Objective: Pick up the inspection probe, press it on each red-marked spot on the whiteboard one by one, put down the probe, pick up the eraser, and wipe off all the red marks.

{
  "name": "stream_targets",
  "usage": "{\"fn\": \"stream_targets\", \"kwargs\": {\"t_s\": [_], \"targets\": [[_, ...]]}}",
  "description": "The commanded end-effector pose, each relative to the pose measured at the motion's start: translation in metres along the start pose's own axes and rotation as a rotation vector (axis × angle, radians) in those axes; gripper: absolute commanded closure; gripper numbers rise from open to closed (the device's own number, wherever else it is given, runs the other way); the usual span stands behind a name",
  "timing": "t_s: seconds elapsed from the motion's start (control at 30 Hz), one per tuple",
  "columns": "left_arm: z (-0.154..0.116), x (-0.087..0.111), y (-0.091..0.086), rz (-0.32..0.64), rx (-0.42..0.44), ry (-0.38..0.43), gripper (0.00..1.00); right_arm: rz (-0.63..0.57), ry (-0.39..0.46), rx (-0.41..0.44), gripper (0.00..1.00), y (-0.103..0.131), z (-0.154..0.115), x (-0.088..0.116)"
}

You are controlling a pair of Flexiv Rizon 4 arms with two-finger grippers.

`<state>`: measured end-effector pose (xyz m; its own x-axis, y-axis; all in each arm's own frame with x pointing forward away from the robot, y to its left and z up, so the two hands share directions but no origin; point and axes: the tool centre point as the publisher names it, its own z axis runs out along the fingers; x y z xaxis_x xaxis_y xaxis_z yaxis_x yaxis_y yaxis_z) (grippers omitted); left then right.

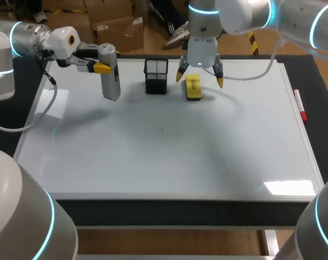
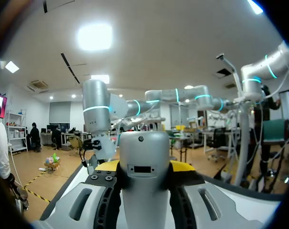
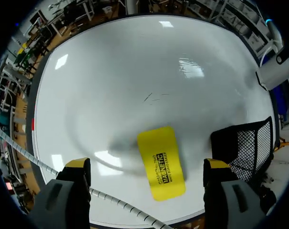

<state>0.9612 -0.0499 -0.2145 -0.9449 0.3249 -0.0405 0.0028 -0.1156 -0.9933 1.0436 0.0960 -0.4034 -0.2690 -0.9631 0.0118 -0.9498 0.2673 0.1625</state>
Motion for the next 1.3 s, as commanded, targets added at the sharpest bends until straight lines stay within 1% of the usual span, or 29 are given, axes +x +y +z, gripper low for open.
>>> {"fn": "stream_targets", "kwargs": {"t_s": [0.03,0.13,0.27,0.37,0.43,0.5,0.63,0.7,0.73,0.77,0.83,0.9,0.97,1.0,1.1,1.17,1.23,1.3], "targets": [[0.000,0.000,-0.002,-0.001,-0.002,0.002,1.00,0.100,-0.107,0.056,0.00,0.014,-0.017,0.025],[0.000,0.000,-0.002,-0.001,-0.002,0.002,1.00,0.184,-0.203,0.070,0.00,0.018,-0.027,0.035],[0.000,0.000,-0.002,-0.001,-0.002,0.002,1.00,0.281,-0.281,0.102,0.00,0.023,-0.040,0.045],[0.000,0.000,-0.002,-0.001,-0.002,0.002,1.00,0.369,-0.372,0.115,0.00,0.026,-0.050,0.053],[0.000,0.000,-0.002,-0.001,-0.002,0.002,1.00,0.408,-0.451,0.102,0.00,0.027,-0.057,0.058],[0.000,0.000,-0.002,-0.001,-0.002,0.002,1.00,0.449,-0.496,0.100,0.00,0.028,-0.066,0.061],[0.000,0.000,-0.002,-0.001,-0.002,0.002,1.00,0.547,-0.521,0.075,0.00,0.029,-0.082,0.064],[0.000,0.000,-0.002,-0.001,-0.002,0.002,1.00,0.573,-0.548,0.070,0.00,0.030,-0.089,0.066],[0.000,0.000,-0.002,-0.001,-0.002,0.002,1.00,0.608,-0.542,0.059,0.00,0.031,-0.093,0.066],[0.000,0.000,-0.002,-0.001,-0.002,0.002,1.00,0.664,-0.511,0.028,0.00,0.030,-0.095,0.066],[0.000,0.000,-0.002,-0.001,-0.002,0.002,1.00,0.646,-0.595,0.037,0.00,0.033,-0.101,0.069],[0.000,0.000,-0.002,-0.001,-0.002,0.002,1.00,0.685,-0.602,0.024,0.00,0.035,-0.107,0.071],[0.000,0.000,-0.002,-0.001,-0.002,0.002,1.00,0.702,-0.627,0.022,0.00,0.038,-0.113,0.074],[0.000,0.000,-0.002,-0.001,-0.002,0.002,1.00,0.730,-0.625,0.012,0.00,0.039,-0.116,0.075],[0.000,0.000,-0.002,-0.001,-0.002,0.002,1.00,0.750,-0.644,-0.028,0.00,0.040,-0.124,0.076],[0.000,0.000,-0.002,-0.001,-0.002,0.002,1.00,0.754,-0.663,-0.008,0.00,0.042,-0.129,0.078],[0.000,0.000,-0.002,-0.001,-0.002,0.002,1.00,0.788,-0.662,-0.024,0.00,0.044,-0.133,0.079],[0.000,0.000,-0.002,-0.001,-0.002,0.002,1.00,0.791,-0.670,-0.018,0.00,0.045,-0.138,0.081]]}}
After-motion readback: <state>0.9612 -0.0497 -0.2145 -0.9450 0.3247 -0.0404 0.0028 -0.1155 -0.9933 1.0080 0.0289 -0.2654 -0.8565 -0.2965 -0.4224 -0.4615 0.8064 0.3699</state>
